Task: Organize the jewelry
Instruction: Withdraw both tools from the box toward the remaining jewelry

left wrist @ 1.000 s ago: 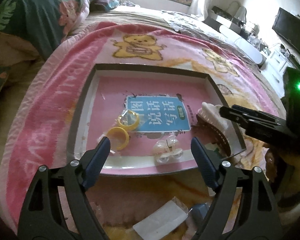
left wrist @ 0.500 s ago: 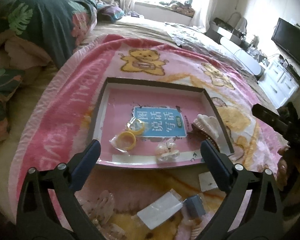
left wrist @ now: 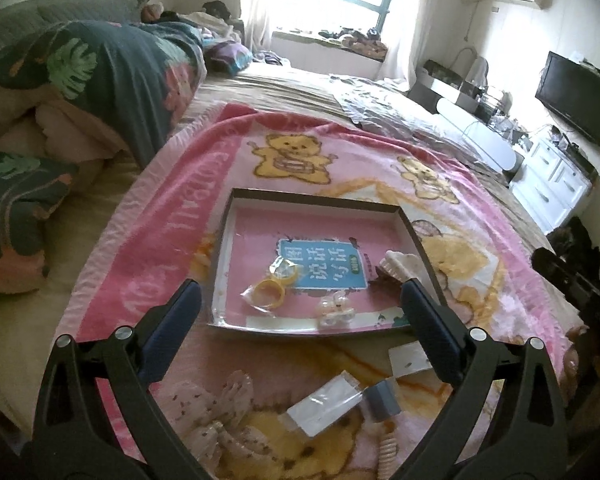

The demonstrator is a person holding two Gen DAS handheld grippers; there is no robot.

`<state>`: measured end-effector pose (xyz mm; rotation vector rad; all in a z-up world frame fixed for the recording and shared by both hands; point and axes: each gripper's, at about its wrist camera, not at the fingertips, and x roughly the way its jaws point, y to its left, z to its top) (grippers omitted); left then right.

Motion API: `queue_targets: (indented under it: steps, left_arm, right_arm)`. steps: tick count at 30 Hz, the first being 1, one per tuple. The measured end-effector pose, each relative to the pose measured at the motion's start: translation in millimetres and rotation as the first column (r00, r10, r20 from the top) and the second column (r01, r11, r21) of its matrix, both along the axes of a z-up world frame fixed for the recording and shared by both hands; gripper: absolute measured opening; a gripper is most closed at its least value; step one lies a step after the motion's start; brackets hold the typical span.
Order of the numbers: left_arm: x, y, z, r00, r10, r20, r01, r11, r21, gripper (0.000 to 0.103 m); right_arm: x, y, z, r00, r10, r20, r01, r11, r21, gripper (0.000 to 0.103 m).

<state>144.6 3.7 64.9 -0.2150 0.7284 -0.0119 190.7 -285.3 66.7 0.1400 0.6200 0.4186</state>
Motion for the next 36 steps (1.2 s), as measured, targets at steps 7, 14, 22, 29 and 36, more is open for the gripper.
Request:
queue_targets:
  steps: [7, 14, 22, 29, 36]
  left_arm:
    - [-19.2, 6.2, 10.0, 1.0, 0.014, 0.026, -0.014, 1.0, -0.006, 0.093]
    - [-35.6, 14.5, 18.5, 0.999, 0.023, 0.046, -0.022, 1.0, -0.004, 0.093]
    - [-58.4, 22.2, 21.6, 0.998, 0.025, 0.056, -0.026, 1.0, 0.017, 0.093]
    - [-74.0, 30.8, 18.5, 0.998, 0.031, 0.054, -0.032, 0.999, 0.024, 0.093]
    - [-85.5, 31.9, 13.0, 0.999, 0.02, 0.04, -0.021, 0.999, 0.032, 0.093]
  right_arm:
    - [-23.1, -1.0, 13.8, 1.0, -0.006, 0.024, 0.006, 1.0, 0.002, 0.099]
    - [-44.9, 0.0, 19.7, 0.999, 0.002, 0.036, -0.002, 1.0, -0.008, 0.099]
    - [-72.7, 4.1, 24.4, 0.999, 0.018, 0.047, -0.017, 1.0, -0.02, 0.099]
    - [-91.7, 11.9, 24.8, 0.998, 0.046, 0.052, -0.044, 0.998, -0.039, 0.099]
    - [-104.9, 21.4, 22.2, 0.997, 0.069, 0.042, -0.066, 0.996, -0.067, 0.099]
